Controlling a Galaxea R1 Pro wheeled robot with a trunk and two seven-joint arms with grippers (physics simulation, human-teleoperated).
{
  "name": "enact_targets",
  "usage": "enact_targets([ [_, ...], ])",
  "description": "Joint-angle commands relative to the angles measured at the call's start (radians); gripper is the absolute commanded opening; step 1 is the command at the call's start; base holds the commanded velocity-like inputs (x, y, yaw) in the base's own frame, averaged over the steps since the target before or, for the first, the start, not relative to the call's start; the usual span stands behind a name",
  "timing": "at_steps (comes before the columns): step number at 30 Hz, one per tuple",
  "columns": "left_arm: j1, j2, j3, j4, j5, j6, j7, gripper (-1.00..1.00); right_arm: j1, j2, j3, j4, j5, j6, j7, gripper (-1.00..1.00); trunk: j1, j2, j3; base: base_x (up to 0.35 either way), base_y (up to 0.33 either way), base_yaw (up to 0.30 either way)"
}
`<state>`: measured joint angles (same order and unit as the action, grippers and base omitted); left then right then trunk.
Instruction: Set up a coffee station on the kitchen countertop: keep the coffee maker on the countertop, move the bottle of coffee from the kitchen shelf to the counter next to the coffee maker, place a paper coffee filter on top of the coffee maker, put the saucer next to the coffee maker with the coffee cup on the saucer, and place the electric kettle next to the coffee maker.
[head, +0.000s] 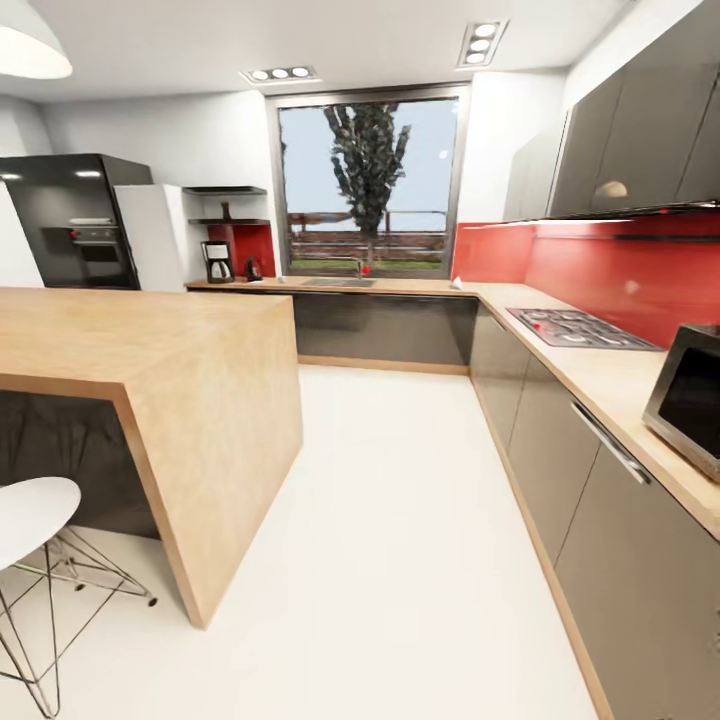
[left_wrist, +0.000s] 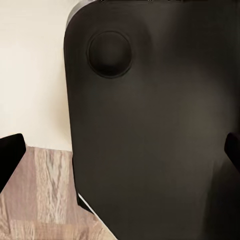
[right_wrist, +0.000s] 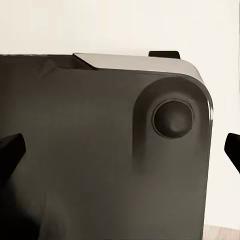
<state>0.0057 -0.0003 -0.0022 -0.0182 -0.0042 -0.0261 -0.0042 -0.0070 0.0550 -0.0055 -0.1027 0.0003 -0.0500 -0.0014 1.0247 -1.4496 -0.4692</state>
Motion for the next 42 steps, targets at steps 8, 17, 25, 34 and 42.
enact_targets([
  [8, -0.007, -0.001, -0.004, -0.02, -0.006, -0.01, 0.001, 1.0, -0.001, 0.0, -0.001, -0.044, 0.0, -0.003, -0.001, 1.0, 0.0, 0.0, -0.001, 0.303, 0.0, -0.22],
  [17, -0.068, 0.039, 0.002, -0.239, -0.002, -0.014, 0.014, 1.0, -0.001, -0.032, -0.001, -0.238, 0.004, -0.002, -0.005, 1.0, 0.0, 0.0, -0.001, 0.336, 0.0, -0.017],
  [25, -0.23, 0.048, 0.043, -0.282, 0.002, -0.075, 0.015, 1.0, -0.001, -0.064, -0.001, -0.506, 0.006, -0.078, -0.005, 1.0, 0.0, 0.0, -0.001, 0.338, 0.0, 0.0],
  [34, -0.242, 0.075, 0.055, -0.232, 0.003, -0.21, 0.015, 1.0, -0.001, -0.07, -0.132, -0.495, 0.005, -0.155, -0.002, 1.0, 0.0, 0.0, -0.001, 0.34, 0.0, 0.0],
  [42, -0.242, 0.075, 0.055, -0.215, 0.003, -0.228, 0.015, 1.0, -0.001, -0.07, -0.141, -0.488, 0.004, -0.157, -0.003, 1.0, 0.0, 0.0, -0.001, 0.34, 0.0, 0.0],
])
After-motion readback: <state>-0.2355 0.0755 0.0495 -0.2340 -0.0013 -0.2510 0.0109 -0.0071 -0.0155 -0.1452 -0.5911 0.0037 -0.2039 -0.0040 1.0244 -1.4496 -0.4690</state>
